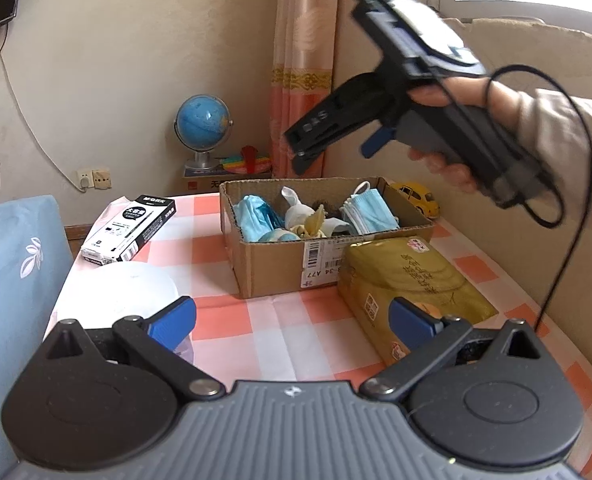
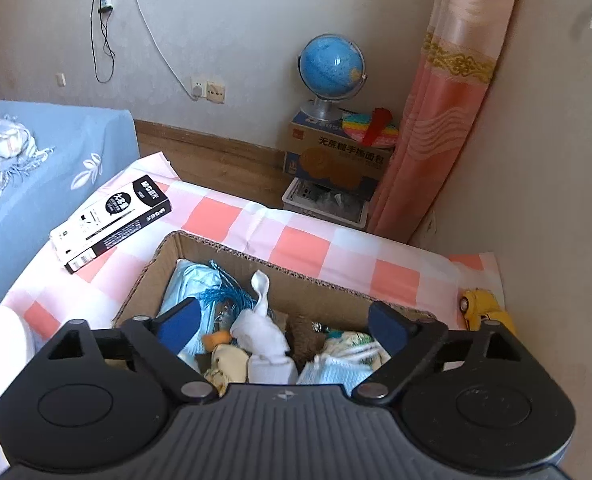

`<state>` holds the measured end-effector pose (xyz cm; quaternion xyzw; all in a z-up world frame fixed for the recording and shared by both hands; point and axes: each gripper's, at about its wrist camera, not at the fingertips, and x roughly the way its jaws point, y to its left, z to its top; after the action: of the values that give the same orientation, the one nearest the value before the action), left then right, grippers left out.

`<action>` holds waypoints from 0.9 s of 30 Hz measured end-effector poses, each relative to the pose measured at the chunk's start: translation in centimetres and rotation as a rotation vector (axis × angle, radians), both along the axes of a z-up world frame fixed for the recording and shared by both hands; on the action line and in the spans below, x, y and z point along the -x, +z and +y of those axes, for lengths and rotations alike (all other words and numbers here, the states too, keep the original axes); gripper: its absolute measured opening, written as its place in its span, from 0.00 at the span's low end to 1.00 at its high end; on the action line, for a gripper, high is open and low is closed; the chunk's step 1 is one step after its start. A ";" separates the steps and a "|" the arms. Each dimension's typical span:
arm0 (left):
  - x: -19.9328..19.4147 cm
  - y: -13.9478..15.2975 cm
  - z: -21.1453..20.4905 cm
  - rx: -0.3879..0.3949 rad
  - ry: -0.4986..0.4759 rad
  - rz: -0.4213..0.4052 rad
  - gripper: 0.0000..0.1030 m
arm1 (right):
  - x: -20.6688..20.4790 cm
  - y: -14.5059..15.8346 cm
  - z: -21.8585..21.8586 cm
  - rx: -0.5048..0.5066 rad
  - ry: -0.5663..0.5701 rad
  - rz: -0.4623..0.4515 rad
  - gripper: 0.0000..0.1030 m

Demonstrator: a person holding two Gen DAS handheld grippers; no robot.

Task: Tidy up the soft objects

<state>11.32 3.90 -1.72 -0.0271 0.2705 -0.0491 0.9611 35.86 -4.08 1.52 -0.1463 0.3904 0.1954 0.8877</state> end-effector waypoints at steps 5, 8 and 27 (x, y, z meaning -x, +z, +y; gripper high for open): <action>0.5 0.6 -0.1 -0.008 0.021 -0.002 0.99 | 3.3 1.6 -1.5 -0.003 -0.036 -0.025 1.00; 0.8 1.2 0.0 -0.024 0.061 0.005 0.99 | 6.1 2.4 -2.9 -0.012 -0.079 -0.047 1.00; 1.1 6.7 -1.6 -0.119 0.120 0.089 0.99 | 23.8 2.4 -9.1 -0.116 -0.402 -0.164 1.00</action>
<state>10.17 2.34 5.02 0.0116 0.3132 0.0257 0.9493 12.04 -13.20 3.89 -0.0298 0.3264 0.0240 0.9445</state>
